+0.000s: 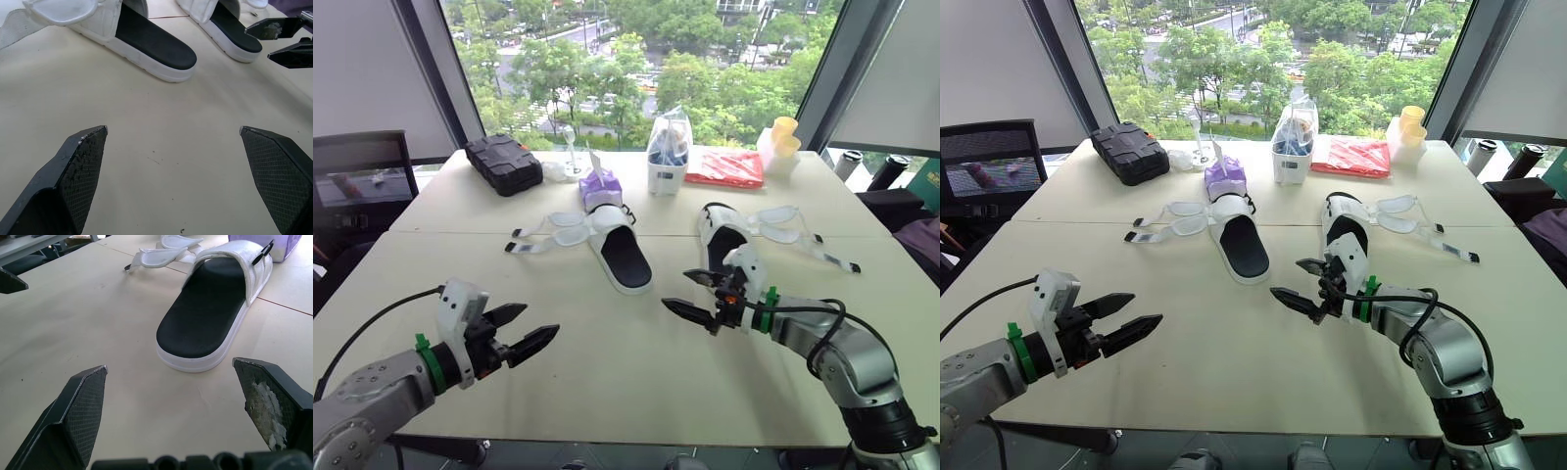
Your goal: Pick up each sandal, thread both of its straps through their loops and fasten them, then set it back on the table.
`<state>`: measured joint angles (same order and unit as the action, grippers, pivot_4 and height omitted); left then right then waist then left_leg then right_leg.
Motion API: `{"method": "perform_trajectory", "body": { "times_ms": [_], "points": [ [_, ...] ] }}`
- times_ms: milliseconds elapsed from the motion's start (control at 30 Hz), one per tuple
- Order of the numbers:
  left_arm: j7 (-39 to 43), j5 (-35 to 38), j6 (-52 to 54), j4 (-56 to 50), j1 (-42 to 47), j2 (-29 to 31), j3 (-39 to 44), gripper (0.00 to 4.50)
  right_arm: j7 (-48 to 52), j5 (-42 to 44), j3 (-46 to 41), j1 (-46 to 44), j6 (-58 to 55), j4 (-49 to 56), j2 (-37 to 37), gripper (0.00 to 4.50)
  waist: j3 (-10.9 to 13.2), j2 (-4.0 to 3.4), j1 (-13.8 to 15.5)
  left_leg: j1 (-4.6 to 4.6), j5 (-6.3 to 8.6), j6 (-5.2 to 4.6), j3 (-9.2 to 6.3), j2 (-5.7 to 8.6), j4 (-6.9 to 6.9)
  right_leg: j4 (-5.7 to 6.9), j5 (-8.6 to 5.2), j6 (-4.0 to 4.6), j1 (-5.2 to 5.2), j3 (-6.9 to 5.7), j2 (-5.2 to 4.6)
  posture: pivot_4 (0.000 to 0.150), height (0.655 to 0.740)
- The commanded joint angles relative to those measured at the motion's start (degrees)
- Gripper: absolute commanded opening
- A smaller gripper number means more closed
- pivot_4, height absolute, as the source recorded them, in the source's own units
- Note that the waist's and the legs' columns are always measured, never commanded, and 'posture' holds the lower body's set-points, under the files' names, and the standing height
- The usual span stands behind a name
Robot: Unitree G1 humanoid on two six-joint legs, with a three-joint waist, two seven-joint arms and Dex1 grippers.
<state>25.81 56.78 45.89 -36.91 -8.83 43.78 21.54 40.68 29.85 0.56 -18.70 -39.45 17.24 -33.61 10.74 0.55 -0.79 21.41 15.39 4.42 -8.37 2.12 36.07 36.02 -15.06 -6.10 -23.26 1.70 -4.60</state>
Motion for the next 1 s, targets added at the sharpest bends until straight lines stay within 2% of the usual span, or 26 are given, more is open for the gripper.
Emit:
{"method": "perform_trajectory", "body": {
  "times_ms": [33, 567, 667, 800, 900, 1000],
  "points": [
    [0.3, -0.04, -0.68, -0.91, 0.39, 0.17, 1.29, 4.5, -0.16, -0.12, -0.62, -1.06, 1.29, 1.92, 0.45, 4.45, 0.0, 0.0, 0.0, 0.0, 0.0, 0.0, 0.0, 0.0, 0.0, 0.0, 0.0, 0.0, 0.0, 0.0, 0.0, 0.15, 0.74],
    [-0.04, 1.0, -0.19, -0.06, 1.98, -0.23, 1.1, 4.5, -0.89, -1.42, -0.62, -0.98, 3.29, 1.32, 1.24, 4.45, 0.0, 0.0, 0.0, 0.0, 0.0, 0.0, 0.0, 0.0, 0.0, 0.01, 0.0, 0.0, 0.0, 0.0, 0.0, 0.15, 0.74],
    [1.3, 1.16, 0.28, 1.18, 4.39, 1.76, 1.83, 4.5, -2.4, -4.96, -0.85, -2.49, 6.72, -0.14, 1.04, 4.45, 0.0, 0.0, 0.0, -0.01, 0.0, 0.0, 0.0, 0.0, 0.03, 0.04, 0.0, 0.0, 0.0, 0.0, 0.0, 0.15, 0.74],
    [8.0, 5.21, 3.39, 3.36, 12.09, 10.11, 3.21, 4.5, -4.44, -9.64, -3.98, -6.02, 11.29, -2.54, -2.01, 4.45, 0.04, 0.07, 0.08, -0.01, -0.01, 0.0, 0.0, 0.0, 0.08, 0.1, 0.01, 0.01, -0.01, 0.0, 0.02, 0.15, 0.74],
    [12.62, 6.27, 4.73, 7.02, 19.1, 14.67, 1.34, 4.5, -8.19, -19.8, -2.87, -8.55, 19.33, -7.63, -6.35, 4.45, 0.05, 0.07, 0.05, 0.0, -0.01, 0.0, 0.02, 0.05, 0.09, 0.07, 0.01, 0.0, 0.02, -0.01, -0.01, 0.15, 0.74],
    [15.59, 2.54, 3.45, 10.92, 22.13, 15.12, -2.23, 4.5, -13.15, -30.76, 1.45, -12.4, 28.22, -17.45, -8.81, 4.45, 0.04, 0.05, -0.45, -0.05, 0.01, -0.04, 0.17, 0.04, -0.04, 0.0, 0.03, -0.08, 0.0, -0.01, -0.06, 0.15, 0.74]
  ]
}}
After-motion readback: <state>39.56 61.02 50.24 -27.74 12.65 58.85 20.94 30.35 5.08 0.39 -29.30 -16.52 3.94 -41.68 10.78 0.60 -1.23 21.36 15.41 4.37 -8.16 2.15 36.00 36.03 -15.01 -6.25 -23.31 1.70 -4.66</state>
